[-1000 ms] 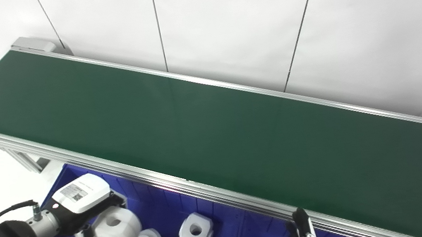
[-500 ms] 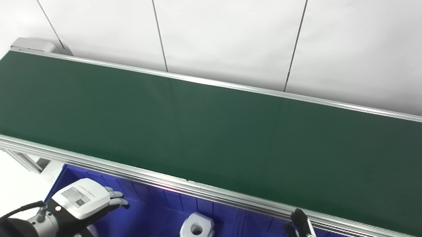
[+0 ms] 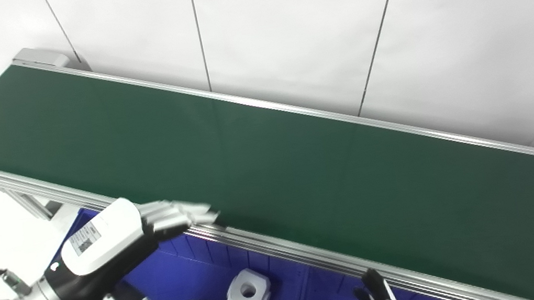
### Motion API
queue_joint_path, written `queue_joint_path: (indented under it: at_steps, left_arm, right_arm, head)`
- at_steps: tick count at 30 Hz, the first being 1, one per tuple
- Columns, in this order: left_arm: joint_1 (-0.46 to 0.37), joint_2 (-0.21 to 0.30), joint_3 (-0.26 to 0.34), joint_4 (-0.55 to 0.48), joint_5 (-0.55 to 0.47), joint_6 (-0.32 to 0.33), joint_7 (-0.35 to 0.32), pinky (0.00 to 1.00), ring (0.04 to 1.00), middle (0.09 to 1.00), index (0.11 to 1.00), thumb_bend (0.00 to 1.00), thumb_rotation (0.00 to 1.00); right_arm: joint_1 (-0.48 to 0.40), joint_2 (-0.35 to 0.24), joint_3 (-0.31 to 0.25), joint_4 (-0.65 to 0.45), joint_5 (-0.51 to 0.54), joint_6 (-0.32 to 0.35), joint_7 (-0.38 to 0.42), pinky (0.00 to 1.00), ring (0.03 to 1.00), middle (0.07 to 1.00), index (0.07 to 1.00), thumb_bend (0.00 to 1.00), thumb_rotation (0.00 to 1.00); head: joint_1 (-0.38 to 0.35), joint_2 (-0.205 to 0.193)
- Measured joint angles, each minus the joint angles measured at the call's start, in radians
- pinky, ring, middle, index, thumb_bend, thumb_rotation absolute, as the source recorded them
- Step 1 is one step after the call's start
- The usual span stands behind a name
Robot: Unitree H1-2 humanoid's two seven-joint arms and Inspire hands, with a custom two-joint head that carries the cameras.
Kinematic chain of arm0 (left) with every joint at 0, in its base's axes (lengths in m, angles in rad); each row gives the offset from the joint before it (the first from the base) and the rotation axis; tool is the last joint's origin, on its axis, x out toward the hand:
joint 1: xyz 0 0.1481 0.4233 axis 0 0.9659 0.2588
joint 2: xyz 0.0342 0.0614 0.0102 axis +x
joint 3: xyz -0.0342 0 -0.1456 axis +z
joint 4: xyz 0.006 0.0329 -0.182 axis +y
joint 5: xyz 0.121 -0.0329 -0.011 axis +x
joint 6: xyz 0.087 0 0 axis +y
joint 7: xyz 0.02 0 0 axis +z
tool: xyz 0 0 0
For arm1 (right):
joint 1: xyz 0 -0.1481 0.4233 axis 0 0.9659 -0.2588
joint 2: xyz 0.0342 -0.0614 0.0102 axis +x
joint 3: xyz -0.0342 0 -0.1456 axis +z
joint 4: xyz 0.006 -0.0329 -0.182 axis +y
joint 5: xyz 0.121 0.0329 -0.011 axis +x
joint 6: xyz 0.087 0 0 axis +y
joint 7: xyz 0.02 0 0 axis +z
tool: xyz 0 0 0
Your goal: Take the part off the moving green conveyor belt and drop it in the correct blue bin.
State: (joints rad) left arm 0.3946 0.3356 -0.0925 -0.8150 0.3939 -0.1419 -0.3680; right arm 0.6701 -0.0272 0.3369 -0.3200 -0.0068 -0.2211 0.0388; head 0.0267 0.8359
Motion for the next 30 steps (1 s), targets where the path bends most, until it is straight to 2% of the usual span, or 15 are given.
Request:
queue_joint_path:
  at_steps: [1, 2, 3, 4, 6, 8, 10, 13, 14, 15, 18, 21, 26, 28, 30]
  left_arm:
    - [0.005, -0.023, -0.012, -0.001, -0.034, 0.001, 0.021, 0.69, 0.835, 0.858, 0.843, 0.83, 0.85]
    - [0.013, -0.06, -0.028, -0.001, -0.078, 0.01, 0.03, 0.82, 0.912, 0.925, 0.91, 0.88, 0.85]
    - [0.025, -0.109, -0.052, 0.002, -0.131, 0.034, 0.048, 0.86, 0.939, 0.949, 0.933, 0.9, 0.86]
    - [0.041, -0.159, -0.072, 0.011, -0.182, 0.064, 0.063, 0.93, 0.969, 0.974, 0.966, 0.84, 0.85]
    - [0.068, -0.25, -0.102, 0.062, -0.279, 0.118, 0.084, 0.99, 0.995, 0.996, 0.995, 0.8, 0.85]
    - [0.084, -0.271, -0.103, 0.132, -0.346, 0.162, 0.089, 1.0, 0.999, 0.999, 0.999, 0.8, 0.86]
    - [0.09, -0.257, -0.086, 0.222, -0.368, 0.158, 0.095, 1.0, 1.0, 1.0, 1.0, 0.75, 0.86]
    - [0.079, -0.222, -0.068, 0.386, -0.341, 0.081, 0.108, 1.0, 1.0, 1.0, 1.0, 0.65, 0.88]
    - [0.073, -0.201, -0.069, 0.425, -0.318, 0.049, 0.107, 1.0, 1.0, 1.0, 1.0, 0.61, 0.83]
    - [0.064, -0.172, -0.072, 0.454, -0.302, 0.031, 0.1, 1.0, 1.0, 1.0, 1.0, 0.63, 0.78]
    - [0.032, -0.08, -0.074, 0.521, -0.274, -0.013, 0.071, 1.0, 1.0, 1.0, 1.0, 0.66, 0.74]
    - [0.008, -0.034, -0.082, 0.578, -0.264, -0.026, 0.058, 0.99, 1.0, 1.0, 1.0, 0.7, 0.74]
    - [-0.007, -0.036, -0.12, 0.589, -0.247, -0.034, 0.047, 1.0, 1.0, 1.0, 1.0, 0.72, 0.74]
    - [-0.01, -0.04, -0.128, 0.589, -0.235, -0.035, 0.047, 0.99, 1.0, 1.0, 1.0, 0.74, 0.76]
    - [-0.012, -0.04, -0.139, 0.585, -0.215, -0.034, 0.046, 0.98, 1.0, 1.0, 1.0, 0.74, 0.78]
  right_arm:
    - [0.0, 0.007, 0.002, 0.0, -0.014, 0.0, -0.002, 0.88, 0.882, 0.91, 0.916, 0.79, 0.89]
    - [-0.001, 0.014, 0.005, 0.001, -0.035, 0.0, -0.006, 0.88, 0.879, 0.905, 0.912, 0.8, 0.89]
    - [-0.001, 0.023, 0.008, 0.002, -0.065, 0.0, -0.014, 0.88, 0.878, 0.903, 0.911, 0.8, 0.89]
    - [-0.001, 0.035, 0.013, 0.004, -0.094, 0.0, -0.023, 0.89, 0.879, 0.903, 0.909, 0.81, 0.89]
    - [-0.001, 0.061, 0.023, 0.011, -0.143, 0.0, -0.035, 0.9, 0.884, 0.903, 0.905, 0.81, 0.89]
    - [-0.003, 0.062, 0.026, 0.012, -0.177, 0.0, -0.046, 0.9, 0.892, 0.91, 0.906, 0.79, 0.89]
    - [-0.007, 0.064, 0.029, 0.018, -0.2, 0.0, -0.059, 0.91, 0.9, 0.918, 0.908, 0.78, 0.89]
    - [-0.016, 0.065, 0.039, 0.032, -0.236, 0.019, -0.078, 0.93, 0.908, 0.928, 0.911, 0.78, 0.9]
    - [-0.018, 0.064, 0.041, 0.034, -0.247, 0.031, -0.084, 0.94, 0.911, 0.932, 0.91, 0.78, 0.91]
    - [-0.02, 0.064, 0.043, 0.034, -0.255, 0.043, -0.091, 0.96, 0.916, 0.938, 0.91, 0.78, 0.92]
    - [-0.024, 0.063, 0.046, 0.039, -0.264, 0.067, -0.107, 0.98, 0.924, 0.944, 0.907, 0.79, 0.93]
    - [-0.026, 0.062, 0.049, 0.039, -0.272, 0.087, -0.121, 0.96, 0.931, 0.953, 0.908, 0.8, 0.94]
    - [-0.03, 0.058, 0.056, 0.039, -0.277, 0.12, -0.134, 0.96, 0.924, 0.949, 0.899, 0.82, 0.94]
    - [-0.03, 0.058, 0.058, 0.038, -0.276, 0.126, -0.134, 0.96, 0.924, 0.948, 0.899, 0.81, 0.94]
    - [-0.031, 0.057, 0.059, 0.038, -0.273, 0.126, -0.135, 0.95, 0.925, 0.95, 0.903, 0.8, 0.94]
  head:
    - [-0.001, 0.0]
    - [-0.01, 0.002]
    - [-0.078, 0.011]
    - [-0.079, 0.011]
    - [-0.222, 0.026]
    - [-0.223, 0.026]
    - [-0.366, 0.043]
    - [-0.413, 0.051]
    - [-0.468, 0.057]
    - [-0.511, 0.063]
    - [-0.531, 0.069]
    - [-0.539, 0.077]
    - [-0.522, 0.081]
    - [-0.481, 0.089]
    - [-0.481, 0.089]
